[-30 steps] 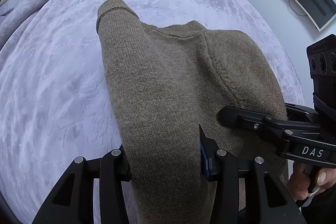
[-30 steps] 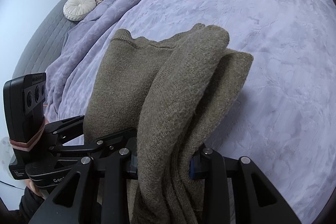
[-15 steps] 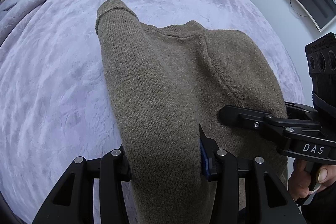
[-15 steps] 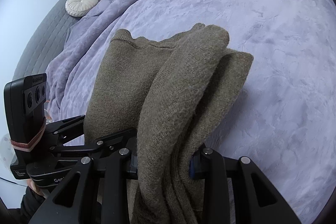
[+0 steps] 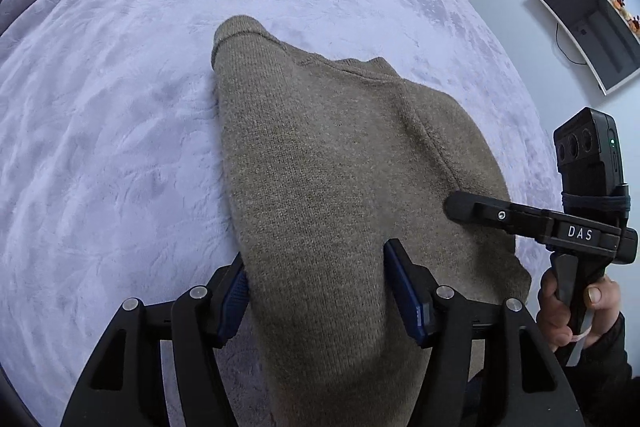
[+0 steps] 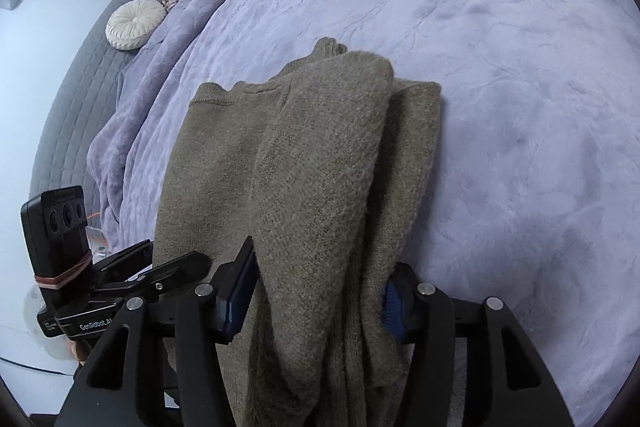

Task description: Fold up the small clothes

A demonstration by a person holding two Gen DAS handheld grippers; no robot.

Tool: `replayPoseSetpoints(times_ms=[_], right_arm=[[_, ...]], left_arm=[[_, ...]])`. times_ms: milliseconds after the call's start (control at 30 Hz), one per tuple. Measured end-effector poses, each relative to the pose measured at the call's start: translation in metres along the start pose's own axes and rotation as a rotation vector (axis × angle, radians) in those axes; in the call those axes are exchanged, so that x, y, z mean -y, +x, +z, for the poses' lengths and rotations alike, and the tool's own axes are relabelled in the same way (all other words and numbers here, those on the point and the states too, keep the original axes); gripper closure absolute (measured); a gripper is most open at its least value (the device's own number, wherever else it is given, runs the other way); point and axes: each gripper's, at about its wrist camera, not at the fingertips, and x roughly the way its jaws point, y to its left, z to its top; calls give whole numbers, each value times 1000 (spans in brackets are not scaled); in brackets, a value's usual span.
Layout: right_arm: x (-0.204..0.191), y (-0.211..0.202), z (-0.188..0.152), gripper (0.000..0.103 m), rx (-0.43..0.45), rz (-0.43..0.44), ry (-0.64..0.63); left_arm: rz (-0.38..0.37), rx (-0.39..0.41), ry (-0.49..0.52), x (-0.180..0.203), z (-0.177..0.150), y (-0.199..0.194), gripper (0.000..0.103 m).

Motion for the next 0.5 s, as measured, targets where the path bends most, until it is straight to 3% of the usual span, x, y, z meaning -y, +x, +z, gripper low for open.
replayPoseSetpoints(times_ms=[100,233,333,433,500], right_arm=[[-5,-20,-6,44,62,-22,-29],[-42,-54,-26,42,165,-45,-215],[-72,-68,-41,42,216,-60,-340],[-84,-60,-51,42,176,-7,-401],[-80,-46,-53,42,135,-35,-394]], left_arm=[[47,50,18,5,-5,-22,39],[79,125,44,12,-12,-47,39],[159,142,56,15,-15,-49,39],[217,106,56,11,-18,-37,39],[232,90,48,7,-19,-30,39]])
